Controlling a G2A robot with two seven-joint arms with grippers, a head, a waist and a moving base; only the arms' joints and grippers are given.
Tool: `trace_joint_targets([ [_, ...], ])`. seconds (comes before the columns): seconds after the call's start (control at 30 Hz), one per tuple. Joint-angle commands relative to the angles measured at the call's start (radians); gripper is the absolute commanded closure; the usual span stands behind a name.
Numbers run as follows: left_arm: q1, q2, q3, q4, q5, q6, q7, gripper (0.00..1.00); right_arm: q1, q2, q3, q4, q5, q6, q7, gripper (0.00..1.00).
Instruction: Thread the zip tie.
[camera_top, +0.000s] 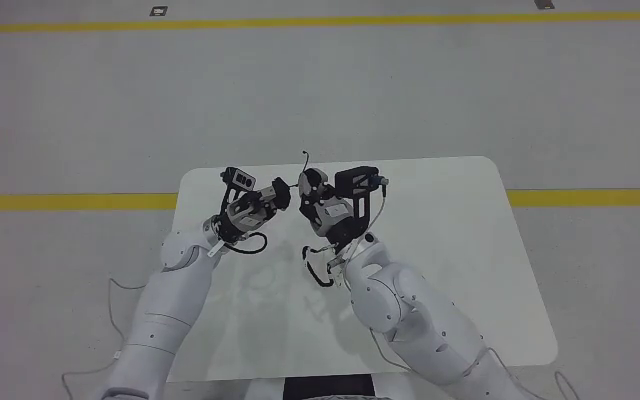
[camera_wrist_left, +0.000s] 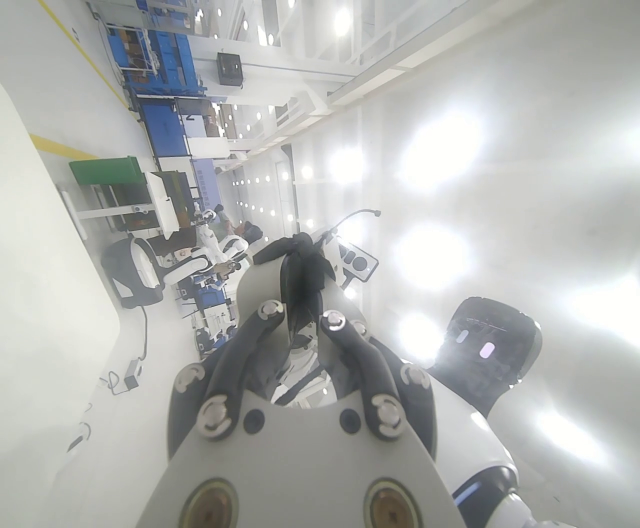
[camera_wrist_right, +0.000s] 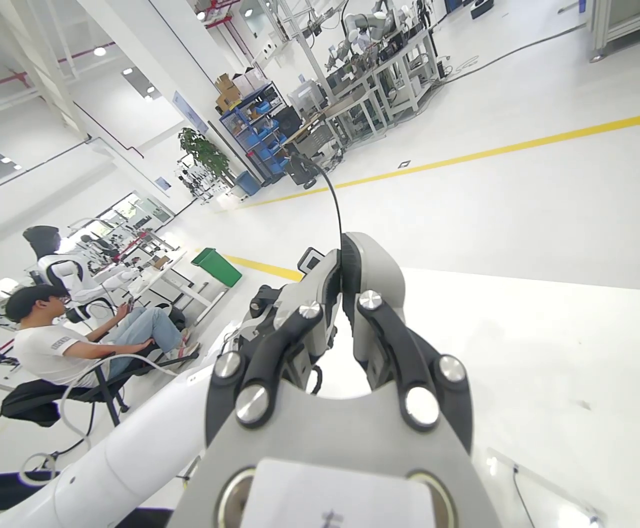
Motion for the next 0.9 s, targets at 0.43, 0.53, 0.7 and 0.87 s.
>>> trace_joint_targets([
  [0.43, 0.000, 0.000, 0.000, 0.000, 0.000, 0.000, 0.000, 1.00, -0.015, -0.022, 0.000, 0.009, -0.036, 0.001, -0.020, 1.00],
  [0.53, 0.000, 0.000, 0.000, 0.000, 0.000, 0.000, 0.000, 1.00, -0.019, -0.026, 0.001, 0.009, -0.041, 0.002, -0.017, 1.00],
  [0.7, 0.000, 0.000, 0.000, 0.000, 0.000, 0.000, 0.000, 1.00, -0.026, -0.033, 0.003, 0.013, -0.046, -0.002, -0.018, 1.00],
  [0.87, 0.000, 0.000, 0.000, 0.000, 0.000, 0.000, 0.000, 1.00, -0.027, -0.039, 0.006, 0.015, -0.052, -0.009, -0.025, 1.00],
])
